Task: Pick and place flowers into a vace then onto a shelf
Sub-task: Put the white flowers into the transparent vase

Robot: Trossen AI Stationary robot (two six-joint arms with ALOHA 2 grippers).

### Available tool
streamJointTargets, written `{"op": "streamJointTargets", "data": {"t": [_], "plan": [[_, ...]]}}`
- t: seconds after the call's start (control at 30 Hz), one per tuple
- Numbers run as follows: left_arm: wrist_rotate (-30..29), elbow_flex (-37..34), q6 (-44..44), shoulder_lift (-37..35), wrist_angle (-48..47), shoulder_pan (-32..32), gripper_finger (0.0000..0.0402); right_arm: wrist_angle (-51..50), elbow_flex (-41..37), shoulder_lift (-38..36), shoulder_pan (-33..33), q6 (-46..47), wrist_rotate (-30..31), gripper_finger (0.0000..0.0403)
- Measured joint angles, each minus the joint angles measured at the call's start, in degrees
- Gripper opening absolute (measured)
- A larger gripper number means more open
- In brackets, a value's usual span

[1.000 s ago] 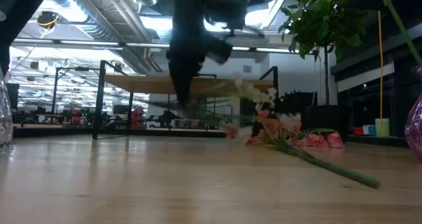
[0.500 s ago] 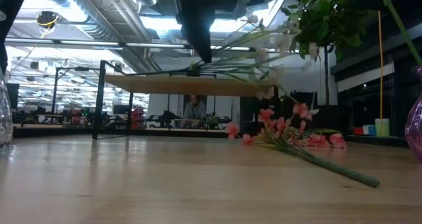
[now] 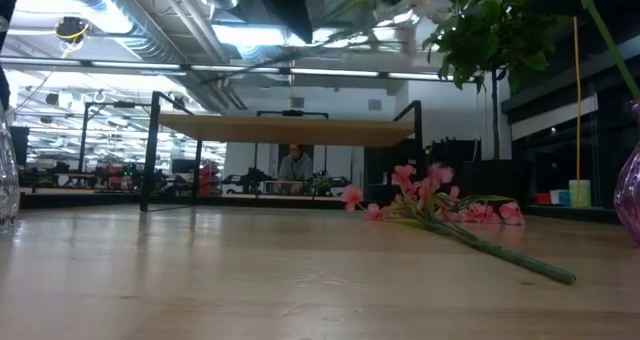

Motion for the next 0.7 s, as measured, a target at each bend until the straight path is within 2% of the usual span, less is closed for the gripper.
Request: {"op": "streamJointTargets", "data": {"t": [0.13, 0.37, 0.57, 0.7], "plan": [[-2.4, 0.1, 0.0, -2.8, 0.8, 0.0, 0.0003, 0.0, 0.0, 0.0, 0.0, 0.0, 0.0, 0.0216], [-2.4, 0.0, 5.5, -5.1, 1.7, 0.0, 0.0003, 0.0, 0.0, 0.0, 0.0, 0.0, 0.0, 0.0216], [-2.3, -0.1, 6.4, -9.2, 4.7, 0.6, 0.0003, 0.0, 0.0, 0.0, 0.0, 0.0, -0.1, 0.0216], [0.0, -7.0, 7.9, -13.8, 14.7, 0.6, 0.0003, -0.1, 0.0, 0.0, 0.0, -0.4, -0.4, 0.0216]]}}
